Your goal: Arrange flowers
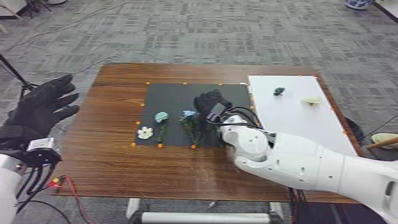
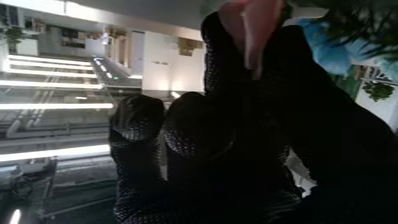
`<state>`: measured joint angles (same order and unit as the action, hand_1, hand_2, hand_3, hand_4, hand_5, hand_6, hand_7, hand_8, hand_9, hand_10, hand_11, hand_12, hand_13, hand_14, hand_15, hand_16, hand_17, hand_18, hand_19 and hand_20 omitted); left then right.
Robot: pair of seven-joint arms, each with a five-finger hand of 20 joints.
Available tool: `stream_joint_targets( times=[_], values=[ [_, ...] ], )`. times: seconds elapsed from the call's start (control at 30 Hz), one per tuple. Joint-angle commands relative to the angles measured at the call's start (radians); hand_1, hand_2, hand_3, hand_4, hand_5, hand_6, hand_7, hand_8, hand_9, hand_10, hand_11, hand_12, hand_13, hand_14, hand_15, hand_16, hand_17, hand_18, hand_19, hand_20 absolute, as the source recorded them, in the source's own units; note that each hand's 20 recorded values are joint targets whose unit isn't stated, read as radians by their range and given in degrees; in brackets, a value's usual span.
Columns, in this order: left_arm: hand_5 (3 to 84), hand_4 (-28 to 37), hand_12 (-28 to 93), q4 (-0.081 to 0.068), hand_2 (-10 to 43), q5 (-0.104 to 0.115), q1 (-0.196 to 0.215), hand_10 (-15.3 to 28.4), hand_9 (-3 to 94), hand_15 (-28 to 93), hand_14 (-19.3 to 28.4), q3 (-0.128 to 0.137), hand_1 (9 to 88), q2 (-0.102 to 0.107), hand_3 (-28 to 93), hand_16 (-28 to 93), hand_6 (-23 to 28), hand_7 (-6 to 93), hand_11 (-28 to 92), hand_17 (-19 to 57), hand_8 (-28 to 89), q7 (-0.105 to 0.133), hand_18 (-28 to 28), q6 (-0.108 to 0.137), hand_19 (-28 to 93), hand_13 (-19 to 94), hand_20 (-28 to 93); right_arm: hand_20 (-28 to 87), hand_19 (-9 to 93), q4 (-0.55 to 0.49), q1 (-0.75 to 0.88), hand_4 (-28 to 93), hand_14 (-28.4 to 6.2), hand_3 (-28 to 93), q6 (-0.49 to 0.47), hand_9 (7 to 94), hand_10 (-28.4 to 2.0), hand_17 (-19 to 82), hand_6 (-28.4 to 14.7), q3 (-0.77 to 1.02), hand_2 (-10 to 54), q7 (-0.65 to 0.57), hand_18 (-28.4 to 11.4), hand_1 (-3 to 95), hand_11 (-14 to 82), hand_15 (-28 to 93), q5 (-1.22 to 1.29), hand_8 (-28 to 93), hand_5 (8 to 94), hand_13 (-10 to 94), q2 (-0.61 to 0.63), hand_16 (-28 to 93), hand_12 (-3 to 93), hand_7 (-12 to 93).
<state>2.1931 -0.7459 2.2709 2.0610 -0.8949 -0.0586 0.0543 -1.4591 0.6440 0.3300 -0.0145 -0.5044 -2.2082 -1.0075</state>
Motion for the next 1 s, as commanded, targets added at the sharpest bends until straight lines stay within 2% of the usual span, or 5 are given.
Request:
stream_joint_targets(
  times=[0.03, 0.3, 0.8, 0.9, 1.0],
  values=[
    [22.0, -28.3, 20, -0.002, -2.7, -0.002, 0.005, 9.7, 16.8, 44, 12.5, 0.001, 23.8, -0.005, 68, -5, 1.6, 22.6, 22, -11.0, -11, -0.012, 19.0, -0.016, 40, 6, 13, 56, 86, -0.035, -0.001, -28, -4.6, 76, 0.010, 82.7, -2.9, 36, 3.0, 0.023, -9.5, 0.001, -19.7, 42.6, 13.3, 78, 0.002, -2, 69.4, 71, 0.014, 39, 47.6, 41],
    [22.0, -28.3, 20, -0.003, -2.6, -0.002, 0.008, 9.7, 16.8, 44, 12.5, 0.001, 23.9, -0.006, 68, -5, 1.7, 22.7, 22, -11.0, -11, -0.013, 19.0, -0.017, 40, 6, 13, 57, 86, -0.042, 0.014, -28, -5.4, 77, 0.032, 74.1, -7.0, 35, 3.0, 0.068, -9.5, -0.015, -20.2, 34.7, 32.8, 79, 0.006, -3, 68.0, 70, 0.011, 39, 28.1, 36],
    [22.0, -28.3, 20, 0.011, -2.6, -0.005, 0.031, 9.7, 16.8, 44, 12.5, 0.014, 23.7, -0.026, 68, -5, 1.6, 22.8, 22, -11.0, -11, -0.005, 19.0, -0.011, 40, 6, 12, 57, 85, -0.251, 0.185, -23, -7.0, 92, 0.045, 53.4, -11.2, 30, -1.9, 0.369, -4.5, 0.023, -20.7, 36.3, 35.0, 81, 0.066, -15, 48.5, 63, 0.206, 38, 27.3, 31],
    [22.0, -28.3, 20, 0.014, -2.6, -0.005, 0.035, 9.7, 16.8, 44, 12.5, 0.017, 23.8, -0.029, 69, -5, 1.6, 22.7, 22, -11.0, -11, -0.005, 19.0, -0.008, 40, 6, 12, 58, 85, -0.312, 0.293, -22, -7.5, 93, -0.031, 51.4, -12.1, 30, 1.6, 0.514, -6.0, 0.116, -20.7, 40.2, 43.9, 78, 0.152, -16, 51.0, 62, 0.273, 49, 60.9, 30],
    [22.0, -28.3, 20, 0.016, -2.6, -0.005, 0.037, 9.7, 16.8, 44, 12.5, 0.019, 23.8, -0.030, 68, -5, 1.6, 22.7, 22, -11.0, -11, -0.003, 19.0, -0.006, 40, 6, 13, 58, 85, -0.349, 0.395, -15, -8.9, 93, -0.095, 50.4, -13.6, 30, 2.8, 0.619, -1.5, 0.186, -21.0, 37.1, 54.1, 79, 0.163, -16, 53.8, 61, 0.325, 55, 75.3, 28]
  ],
)
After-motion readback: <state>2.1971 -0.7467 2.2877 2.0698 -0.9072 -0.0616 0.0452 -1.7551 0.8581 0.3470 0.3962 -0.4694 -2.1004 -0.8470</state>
